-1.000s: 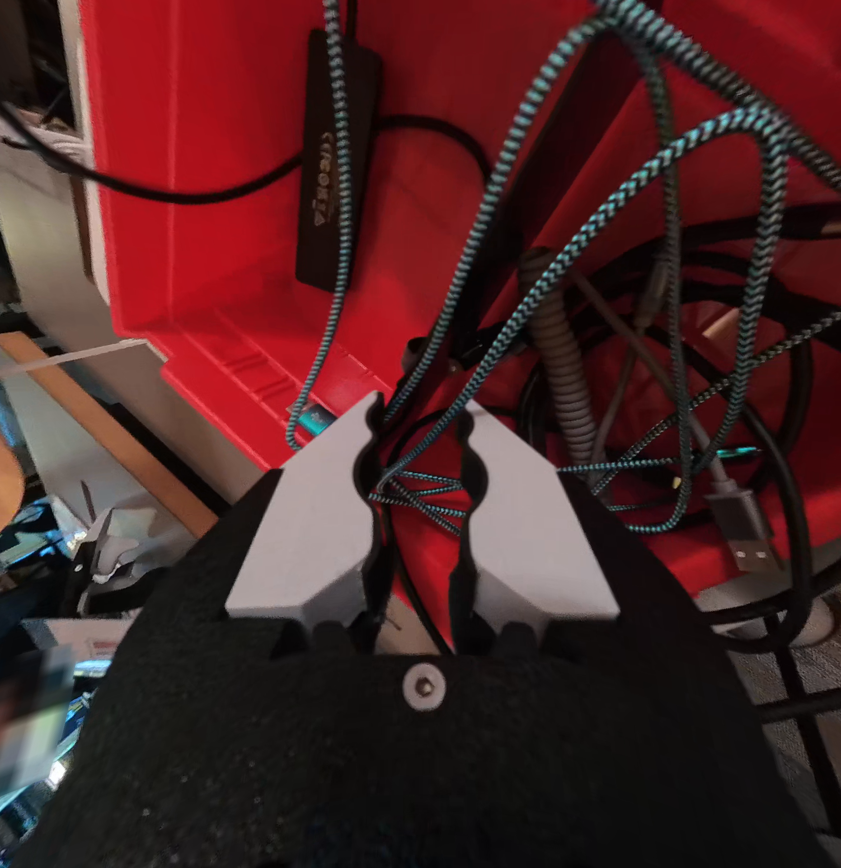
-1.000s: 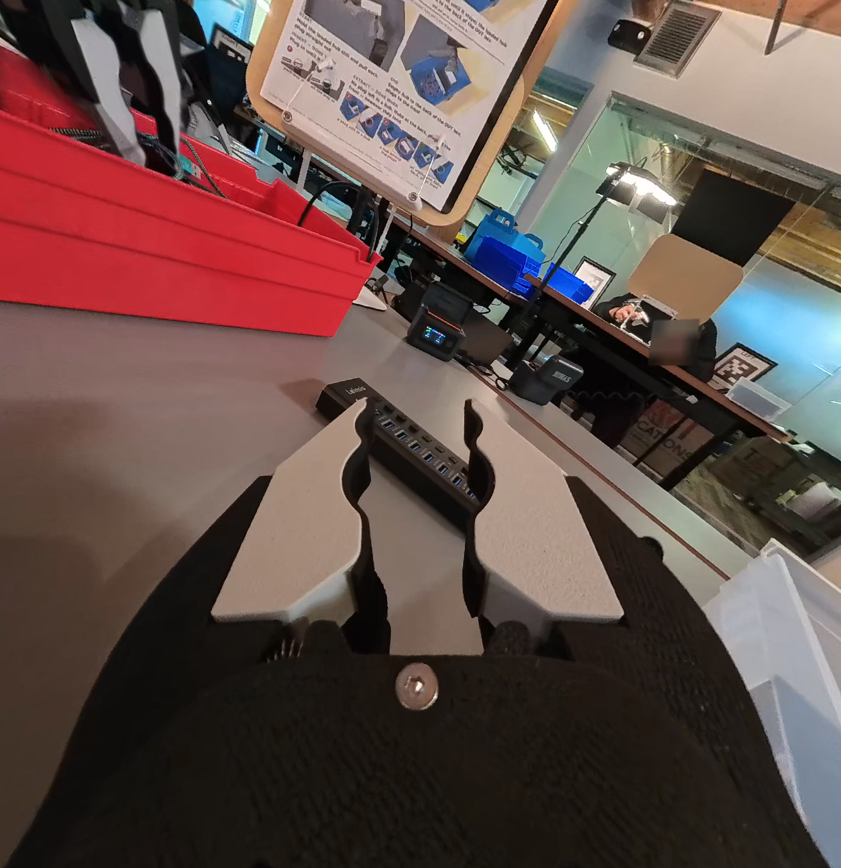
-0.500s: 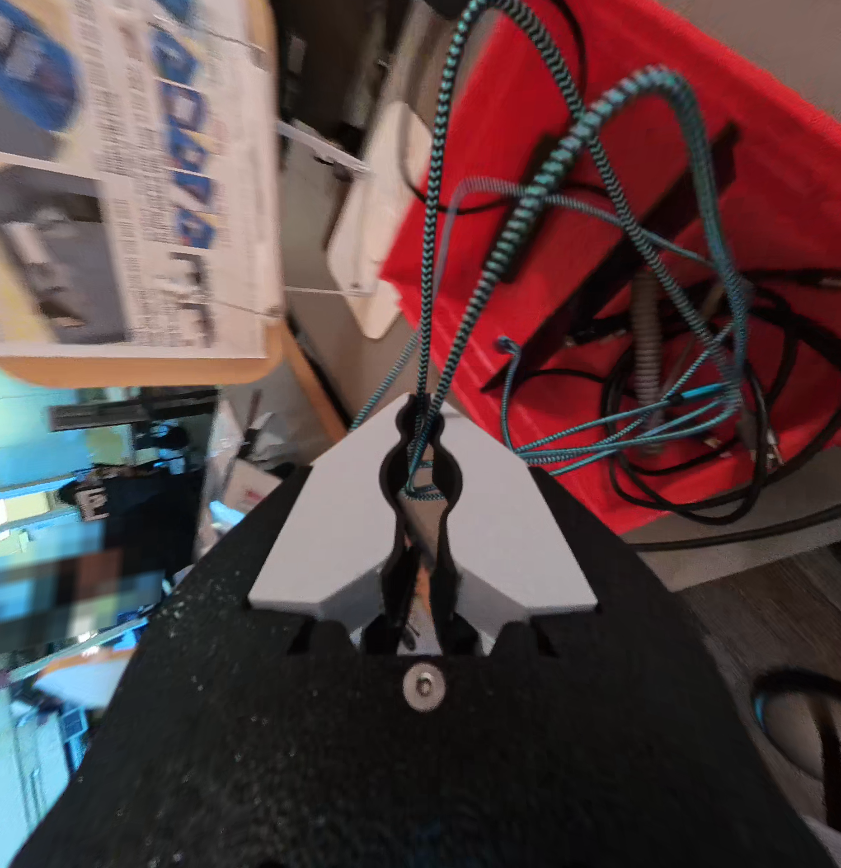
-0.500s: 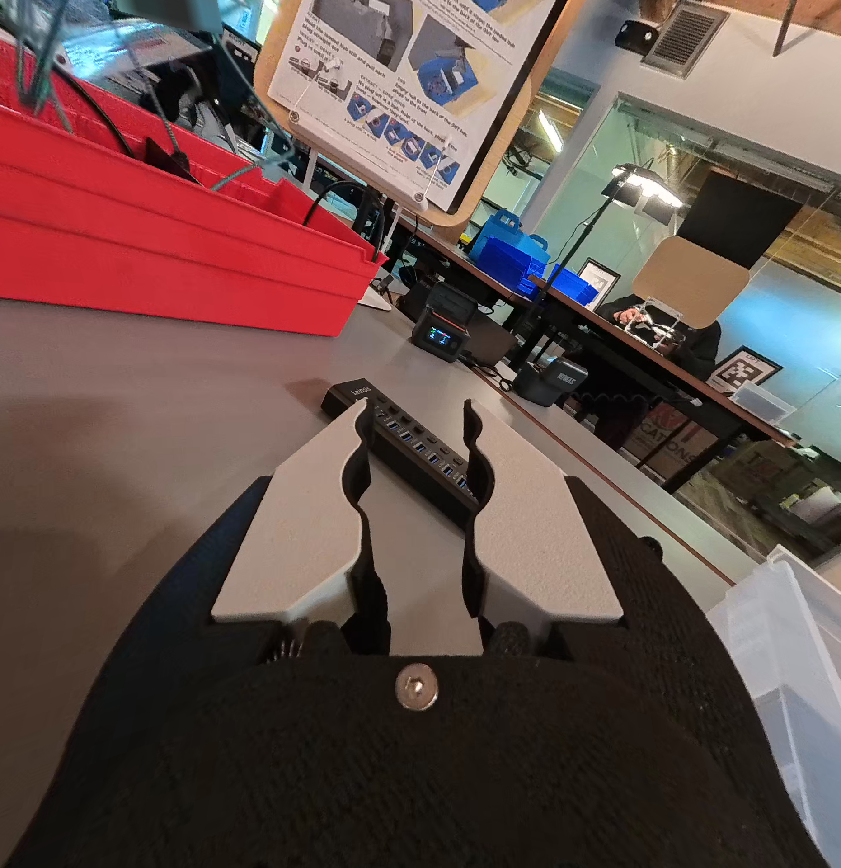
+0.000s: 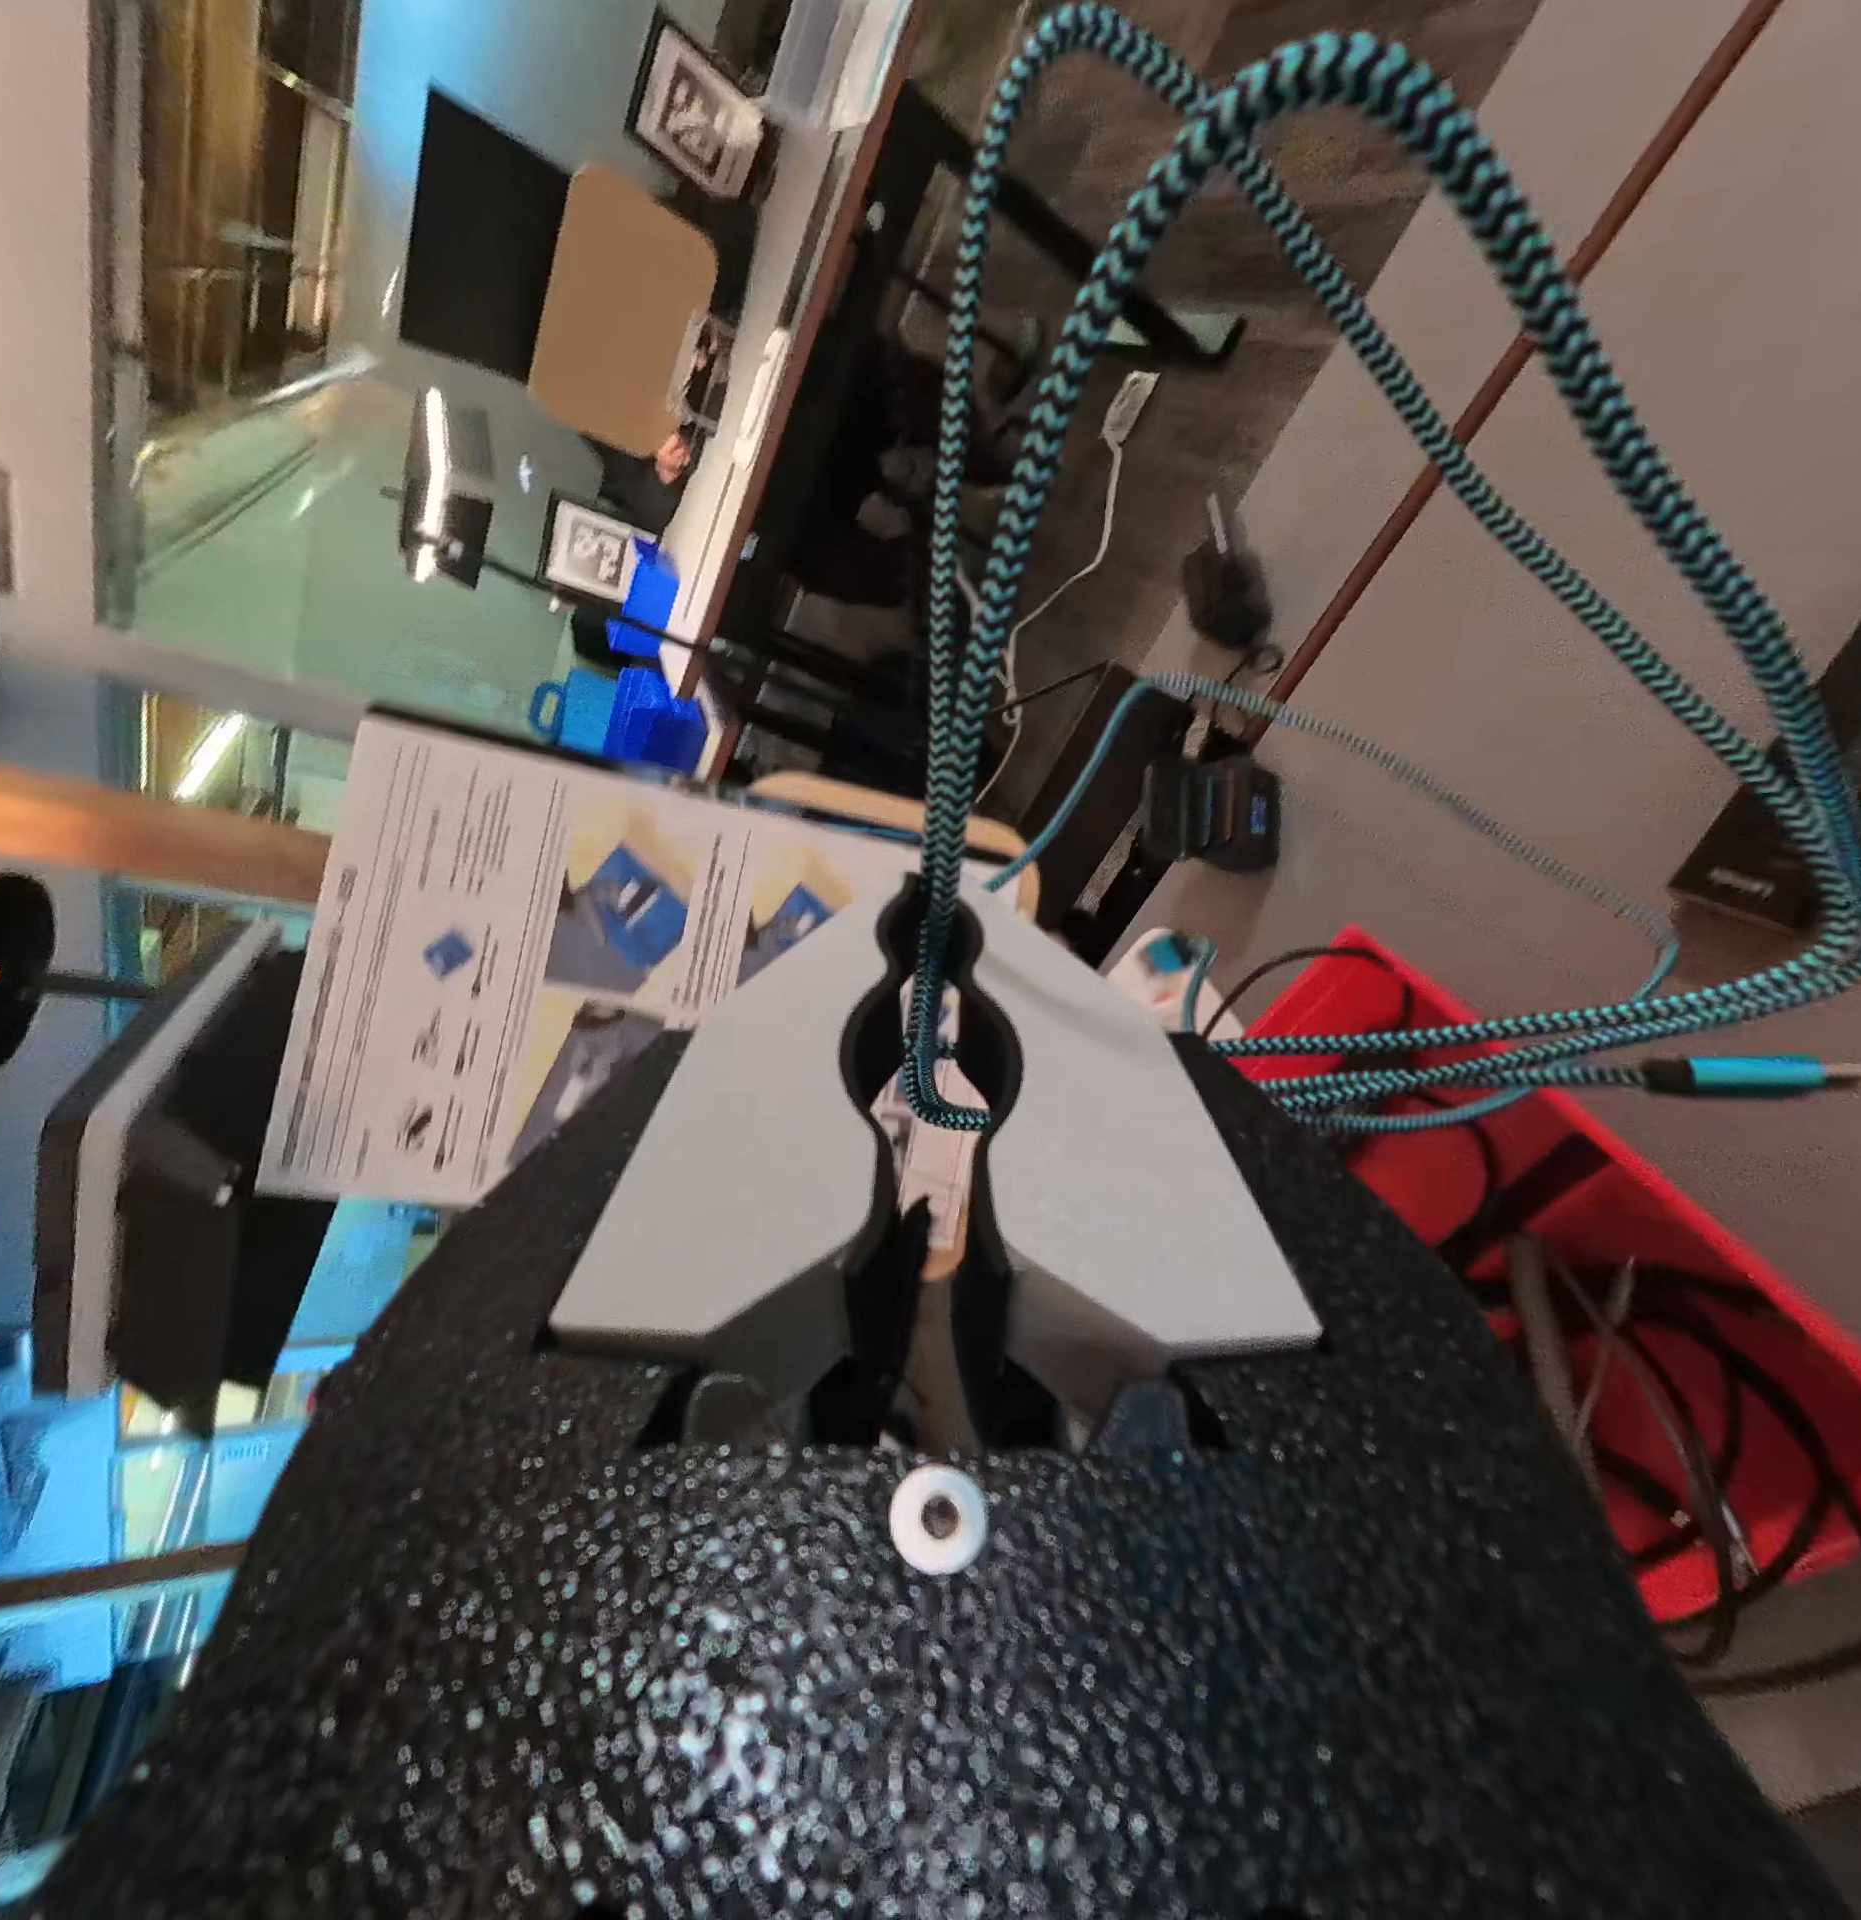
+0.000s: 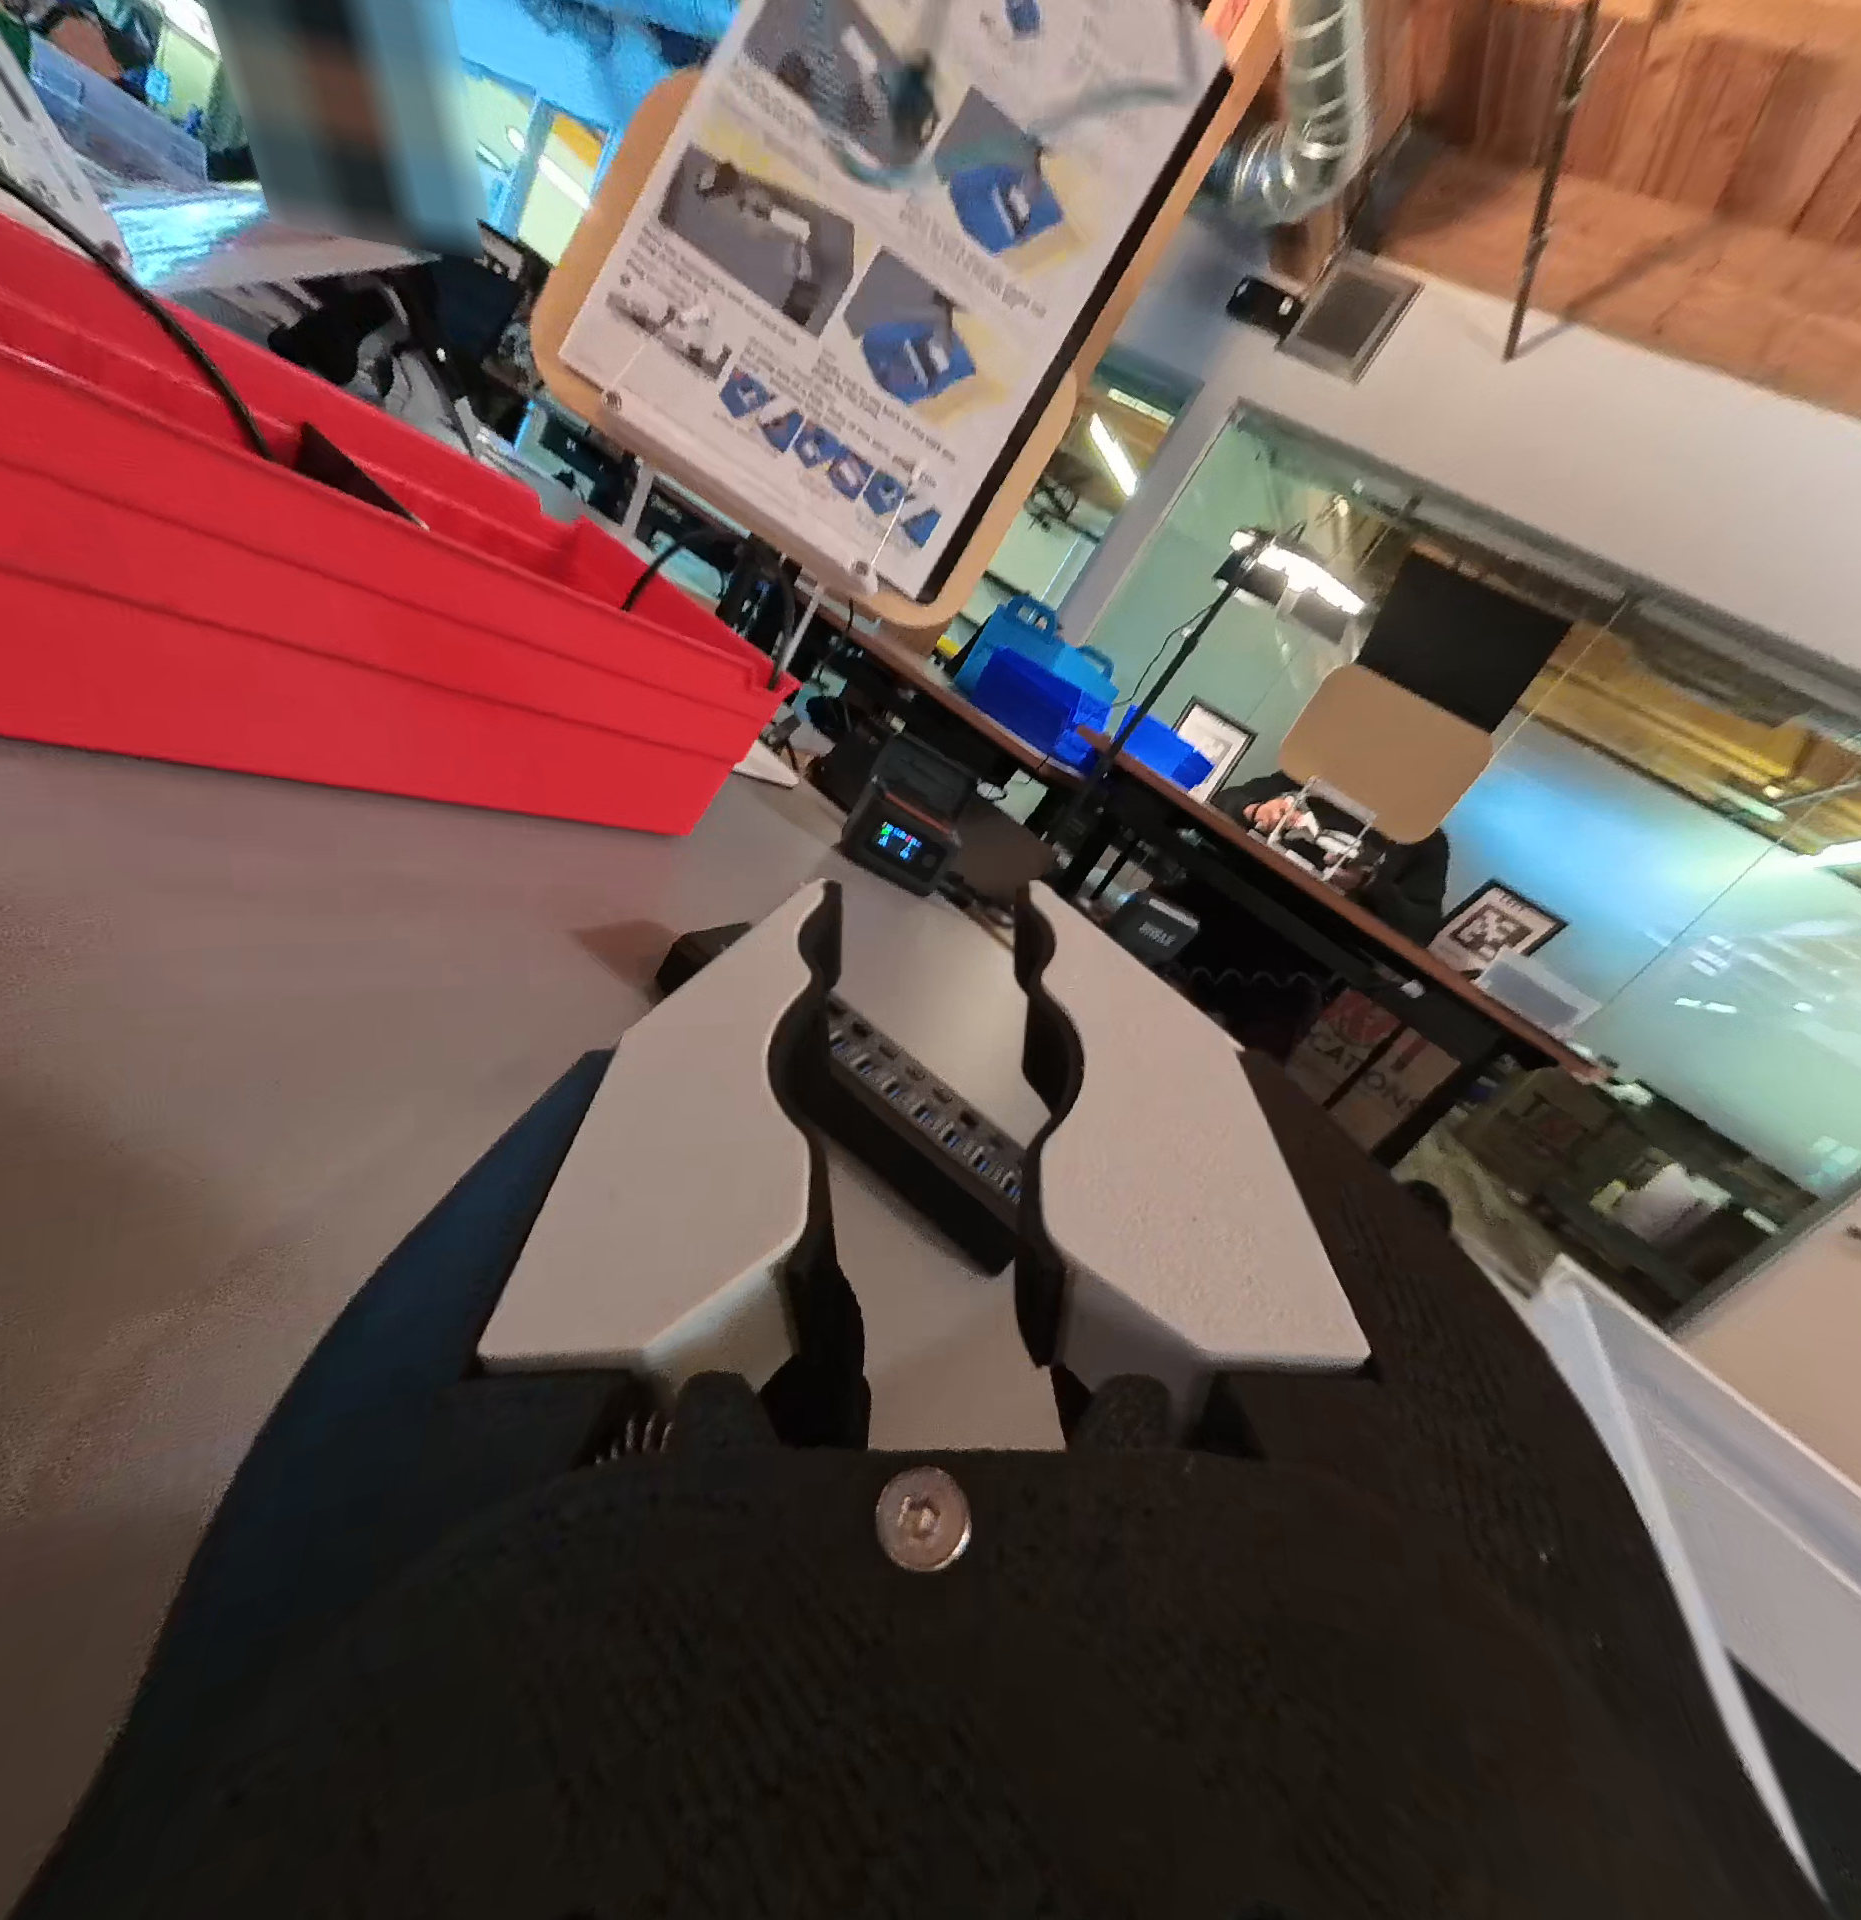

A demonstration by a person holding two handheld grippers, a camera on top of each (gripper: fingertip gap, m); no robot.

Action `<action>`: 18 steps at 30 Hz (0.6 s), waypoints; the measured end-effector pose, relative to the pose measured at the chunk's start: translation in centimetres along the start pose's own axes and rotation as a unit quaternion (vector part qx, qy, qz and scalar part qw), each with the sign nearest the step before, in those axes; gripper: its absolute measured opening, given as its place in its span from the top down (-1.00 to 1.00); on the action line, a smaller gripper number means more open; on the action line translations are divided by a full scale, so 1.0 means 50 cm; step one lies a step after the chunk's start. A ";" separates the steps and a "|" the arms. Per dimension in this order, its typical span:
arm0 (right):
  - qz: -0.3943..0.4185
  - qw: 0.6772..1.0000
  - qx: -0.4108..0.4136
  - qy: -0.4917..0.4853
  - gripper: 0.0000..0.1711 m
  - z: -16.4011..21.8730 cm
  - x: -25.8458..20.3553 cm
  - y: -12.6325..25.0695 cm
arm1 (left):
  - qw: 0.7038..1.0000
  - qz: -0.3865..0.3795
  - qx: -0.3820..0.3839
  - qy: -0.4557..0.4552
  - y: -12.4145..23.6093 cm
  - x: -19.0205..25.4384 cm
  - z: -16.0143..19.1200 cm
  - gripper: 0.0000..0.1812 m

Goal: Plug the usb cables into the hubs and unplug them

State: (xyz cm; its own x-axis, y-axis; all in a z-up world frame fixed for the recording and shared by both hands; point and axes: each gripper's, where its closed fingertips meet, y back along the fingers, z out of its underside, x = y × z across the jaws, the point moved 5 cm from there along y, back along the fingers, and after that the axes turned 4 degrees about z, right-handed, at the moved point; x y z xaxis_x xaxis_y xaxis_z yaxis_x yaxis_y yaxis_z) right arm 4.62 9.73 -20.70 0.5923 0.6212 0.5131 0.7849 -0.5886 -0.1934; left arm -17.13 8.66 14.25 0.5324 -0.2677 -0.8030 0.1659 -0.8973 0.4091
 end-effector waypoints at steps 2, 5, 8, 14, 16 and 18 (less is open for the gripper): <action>0.002 1.000 0.019 0.005 0.65 -0.007 0.001 0.004 | 0.999 0.025 0.004 -0.020 -0.046 0.028 -0.043 1.00; -0.009 0.999 0.041 0.010 0.67 -0.017 -0.007 0.008 | 0.997 0.066 -0.001 -0.040 -0.134 0.087 -0.079 1.00; -0.005 0.999 0.040 0.017 0.68 -0.012 -0.005 0.004 | 0.993 0.112 -0.009 -0.046 -0.235 0.162 -0.087 1.00; -0.028 0.999 0.037 0.013 0.68 -0.009 -0.015 -0.002 | 0.981 0.190 -0.034 -0.028 -0.425 0.329 -0.054 1.00; -0.035 0.999 0.034 0.023 0.69 -0.005 -0.023 -0.006 | 0.978 0.208 -0.026 -0.001 -0.469 0.371 -0.055 1.00; -0.043 0.998 0.031 0.032 0.69 -0.003 -0.030 -0.009 | 0.975 0.221 -0.020 0.026 -0.507 0.404 -0.058 0.99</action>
State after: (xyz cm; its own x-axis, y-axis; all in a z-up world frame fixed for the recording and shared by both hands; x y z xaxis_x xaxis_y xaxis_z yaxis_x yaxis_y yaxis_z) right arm 3.36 8.99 -21.25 0.5116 0.6325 0.5816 0.8428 -0.5009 -0.1967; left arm -8.14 27.01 -11.08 0.5996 -0.6057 -0.5231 -0.0573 -0.6844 0.7269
